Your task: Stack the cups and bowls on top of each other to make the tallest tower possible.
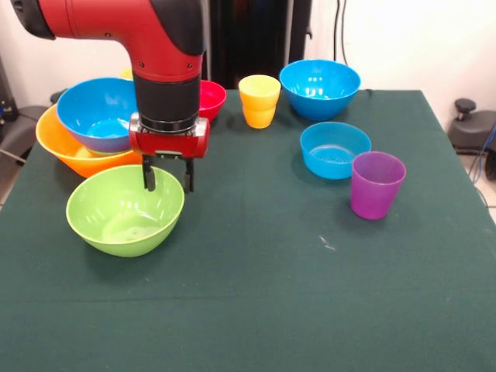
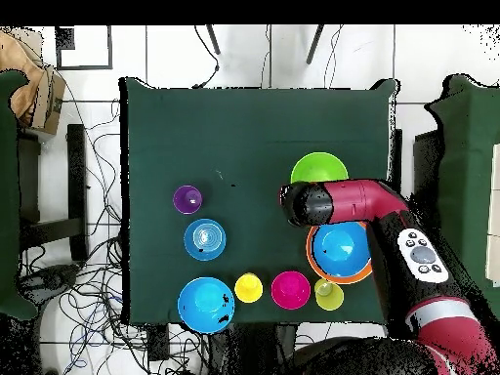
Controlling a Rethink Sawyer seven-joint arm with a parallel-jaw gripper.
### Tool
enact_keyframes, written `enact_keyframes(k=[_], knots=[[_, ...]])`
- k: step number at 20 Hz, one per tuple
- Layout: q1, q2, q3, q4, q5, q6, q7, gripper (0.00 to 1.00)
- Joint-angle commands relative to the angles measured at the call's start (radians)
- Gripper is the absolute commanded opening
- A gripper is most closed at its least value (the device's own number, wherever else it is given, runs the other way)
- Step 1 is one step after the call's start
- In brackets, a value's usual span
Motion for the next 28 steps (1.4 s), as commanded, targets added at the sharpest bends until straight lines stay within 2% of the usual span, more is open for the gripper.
enact_keyframes(k=[1,9,28], knots=[[0.057,0.035,-0.061,-0.075,-0.092,-0.058,0.026,1.00],[0.097,0.053,-0.110,-0.101,-0.088,-0.078,0.052,1.00],[0.092,0.062,-0.110,-0.119,-0.048,-0.073,0.006,1.00]])
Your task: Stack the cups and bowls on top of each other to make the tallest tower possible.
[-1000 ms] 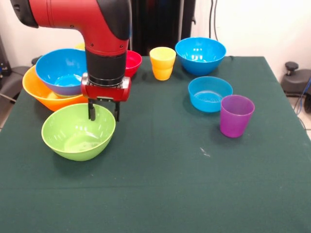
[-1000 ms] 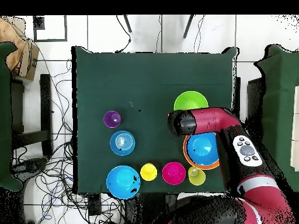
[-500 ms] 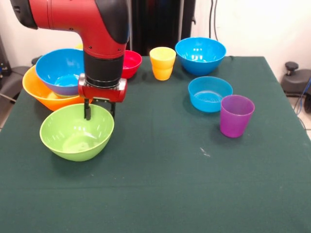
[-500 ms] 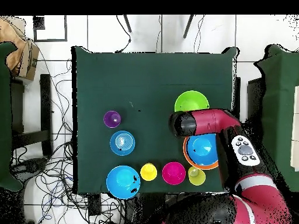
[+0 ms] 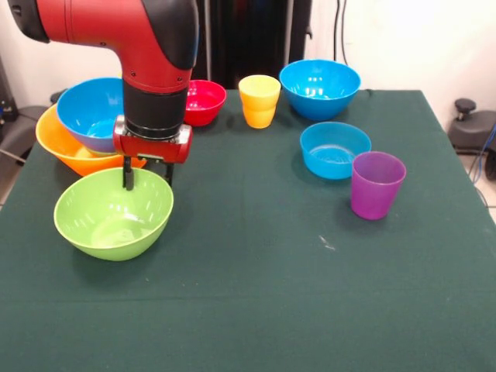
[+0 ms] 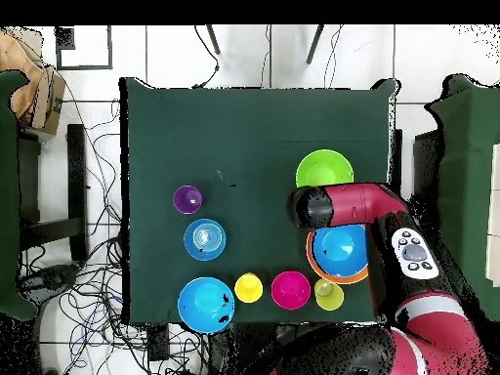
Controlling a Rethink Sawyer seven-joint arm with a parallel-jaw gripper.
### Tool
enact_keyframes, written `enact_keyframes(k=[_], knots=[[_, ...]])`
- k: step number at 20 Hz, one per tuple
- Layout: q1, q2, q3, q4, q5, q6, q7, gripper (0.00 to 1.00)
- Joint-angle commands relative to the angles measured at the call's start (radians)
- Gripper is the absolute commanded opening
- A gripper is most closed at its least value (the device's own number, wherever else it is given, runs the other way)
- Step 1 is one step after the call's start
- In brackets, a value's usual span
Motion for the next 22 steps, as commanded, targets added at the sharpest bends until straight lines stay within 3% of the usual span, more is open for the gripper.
enact_keyframes(k=[1,12,22], knots=[[0.023,0.029,0.015,-0.066,-0.032,-0.059,0.005,1.00],[0.012,0.036,0.036,-0.081,-0.034,-0.060,-0.027,1.00],[-0.022,0.037,0.114,-0.100,-0.085,-0.039,-0.211,1.00]])
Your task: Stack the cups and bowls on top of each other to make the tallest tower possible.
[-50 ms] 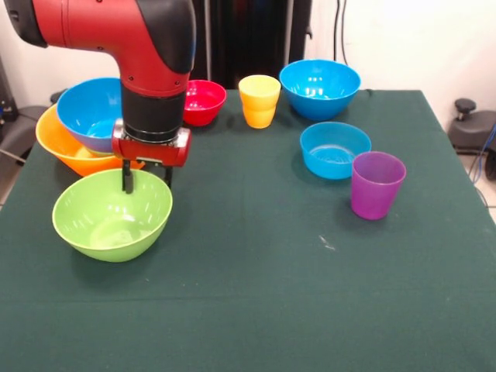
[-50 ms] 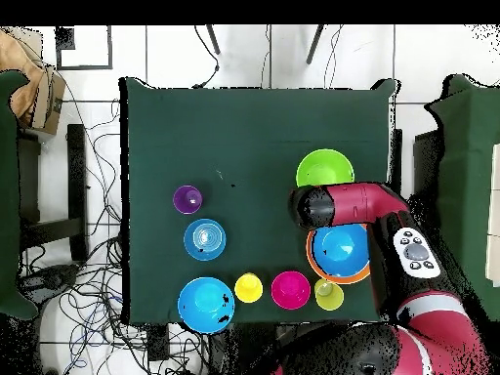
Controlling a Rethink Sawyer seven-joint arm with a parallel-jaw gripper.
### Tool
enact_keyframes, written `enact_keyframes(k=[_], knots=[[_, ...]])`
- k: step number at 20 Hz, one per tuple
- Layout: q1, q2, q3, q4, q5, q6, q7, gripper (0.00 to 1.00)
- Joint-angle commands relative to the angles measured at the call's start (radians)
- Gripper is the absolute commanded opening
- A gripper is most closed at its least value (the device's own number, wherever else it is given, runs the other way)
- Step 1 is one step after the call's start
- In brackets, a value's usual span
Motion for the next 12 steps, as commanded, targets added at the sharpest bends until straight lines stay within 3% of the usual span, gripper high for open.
enact_keyframes(k=[1,8,9,12], knots=[[-0.006,0.026,0.107,-0.097,-0.093,-0.036,-0.228,1.00],[0.029,0.032,0.090,-0.121,-0.108,-0.040,-0.172,1.00],[0.029,0.031,0.088,-0.119,-0.103,-0.045,-0.154,0.00],[0.023,0.033,0.089,-0.114,-0.079,-0.030,-0.134,0.00]])
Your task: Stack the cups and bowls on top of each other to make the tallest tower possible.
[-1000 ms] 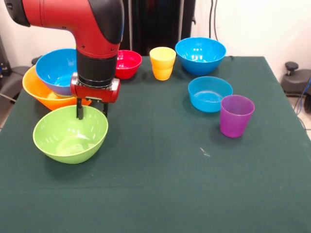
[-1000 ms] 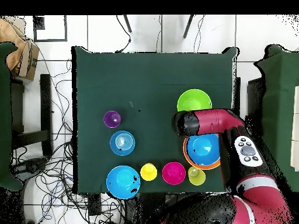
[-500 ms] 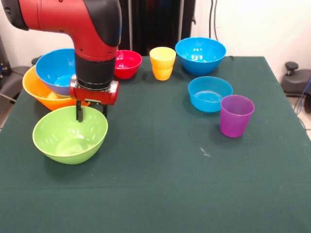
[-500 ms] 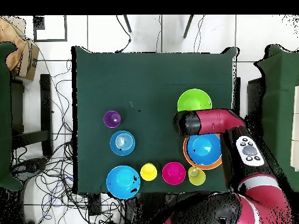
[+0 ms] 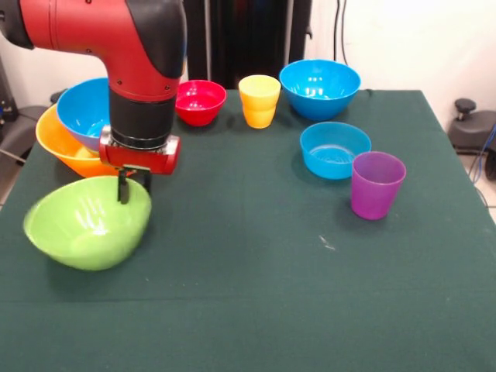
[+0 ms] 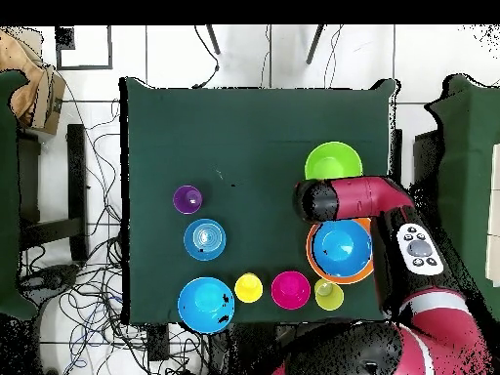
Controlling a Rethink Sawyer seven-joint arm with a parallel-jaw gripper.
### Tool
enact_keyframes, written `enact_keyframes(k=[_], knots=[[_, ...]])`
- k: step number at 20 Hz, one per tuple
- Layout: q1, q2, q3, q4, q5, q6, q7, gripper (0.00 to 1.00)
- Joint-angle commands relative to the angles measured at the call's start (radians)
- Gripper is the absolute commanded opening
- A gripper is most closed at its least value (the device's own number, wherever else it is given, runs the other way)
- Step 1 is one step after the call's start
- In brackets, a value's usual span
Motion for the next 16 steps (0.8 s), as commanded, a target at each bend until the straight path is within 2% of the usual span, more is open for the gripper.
enact_keyframes(k=[1,4,10,16], knots=[[0.027,0.028,0.075,-0.068,-0.049,-0.025,-0.126,0.00],[0.032,0.037,0.084,-0.079,-0.073,-0.022,-0.171,0.00],[0.042,0.047,0.068,-0.079,-0.095,-0.083,-0.131,0.00],[0.037,0.051,0.073,-0.083,-0.096,-0.089,-0.136,0.00]])
